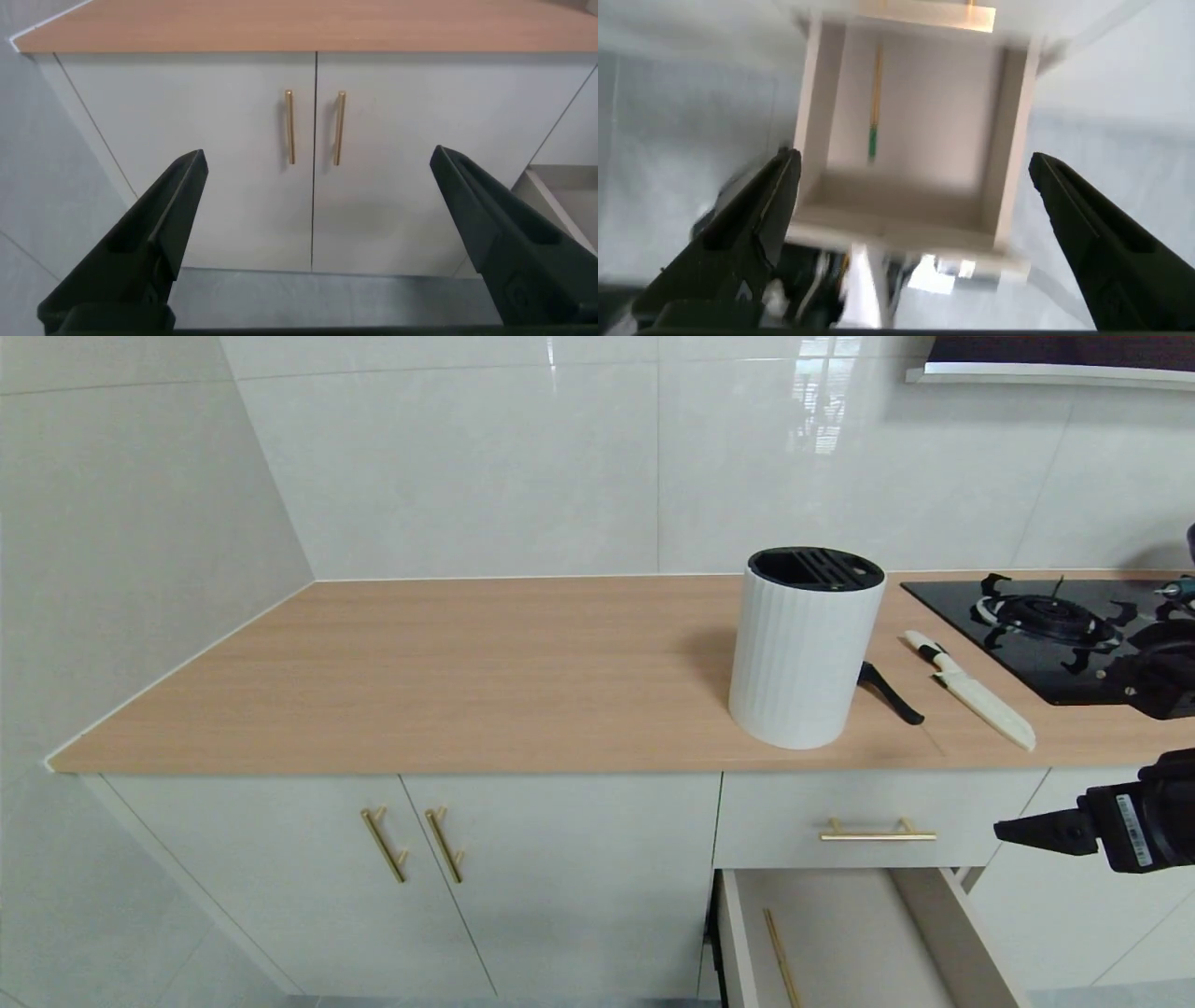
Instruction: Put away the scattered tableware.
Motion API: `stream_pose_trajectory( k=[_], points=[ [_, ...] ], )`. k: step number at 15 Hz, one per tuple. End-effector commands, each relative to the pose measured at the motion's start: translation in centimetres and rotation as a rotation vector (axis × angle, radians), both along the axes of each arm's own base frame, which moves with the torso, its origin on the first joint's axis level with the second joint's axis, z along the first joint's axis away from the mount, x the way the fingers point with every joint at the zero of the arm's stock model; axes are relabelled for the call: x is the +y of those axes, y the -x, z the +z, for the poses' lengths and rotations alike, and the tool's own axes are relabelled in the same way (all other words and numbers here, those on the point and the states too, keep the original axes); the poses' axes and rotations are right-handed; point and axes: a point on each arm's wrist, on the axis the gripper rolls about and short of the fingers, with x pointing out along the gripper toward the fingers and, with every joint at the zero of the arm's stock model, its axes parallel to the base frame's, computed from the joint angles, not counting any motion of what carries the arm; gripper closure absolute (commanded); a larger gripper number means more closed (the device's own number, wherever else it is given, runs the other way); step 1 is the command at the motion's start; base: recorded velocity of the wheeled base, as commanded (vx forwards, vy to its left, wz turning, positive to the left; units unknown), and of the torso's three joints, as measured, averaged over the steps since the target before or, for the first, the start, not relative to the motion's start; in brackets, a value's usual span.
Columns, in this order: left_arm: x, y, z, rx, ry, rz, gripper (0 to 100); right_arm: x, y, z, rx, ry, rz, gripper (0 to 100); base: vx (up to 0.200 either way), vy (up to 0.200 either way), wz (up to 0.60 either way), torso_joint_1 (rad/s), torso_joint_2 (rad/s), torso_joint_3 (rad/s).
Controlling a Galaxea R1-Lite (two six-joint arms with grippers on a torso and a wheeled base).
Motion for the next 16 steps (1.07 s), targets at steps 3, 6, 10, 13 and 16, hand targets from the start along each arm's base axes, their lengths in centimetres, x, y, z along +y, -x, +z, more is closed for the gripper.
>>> stream_pose_trajectory(
  k=[3, 6, 10, 13, 16],
  points=[
    [0.0, 0.0, 0.0, 0.0, 0.0, 0.0, 0, -1.2, -9.1, -1.7, -0.129, 0.096, 0.04, 0, 0.0, 0.0, 0.0, 0.0, 0.0, 0.0],
    [0.0, 0.0, 0.0, 0.0, 0.0, 0.0, 0, -2.4, -15.6, -3.4, -0.142, 0.084, 0.102, 0, 0.0, 0.0, 0.0, 0.0, 0.0, 0.0],
    [0.0, 0.0, 0.0, 0.0, 0.0, 0.0, 0, -3.2, -19.5, -5.0, -0.141, 0.027, 0.141, 0, 0.0, 0.0, 0.0, 0.0, 0.0, 0.0],
    [0.0, 0.0, 0.0, 0.0, 0.0, 0.002, 0, -4.3, -20.7, -5.6, -0.143, 0.008, 0.136, 0, 0.0, 0.0, 0.0, 0.0, 0.0, 0.0],
    [0.0, 0.0, 0.0, 0.0, 0.0, 0.002, 0, -4.4, -21.9, -6.6, -0.186, 0.003, 0.144, 0, 0.0, 0.0, 0.0, 0.0, 0.0, 0.0]
  ],
)
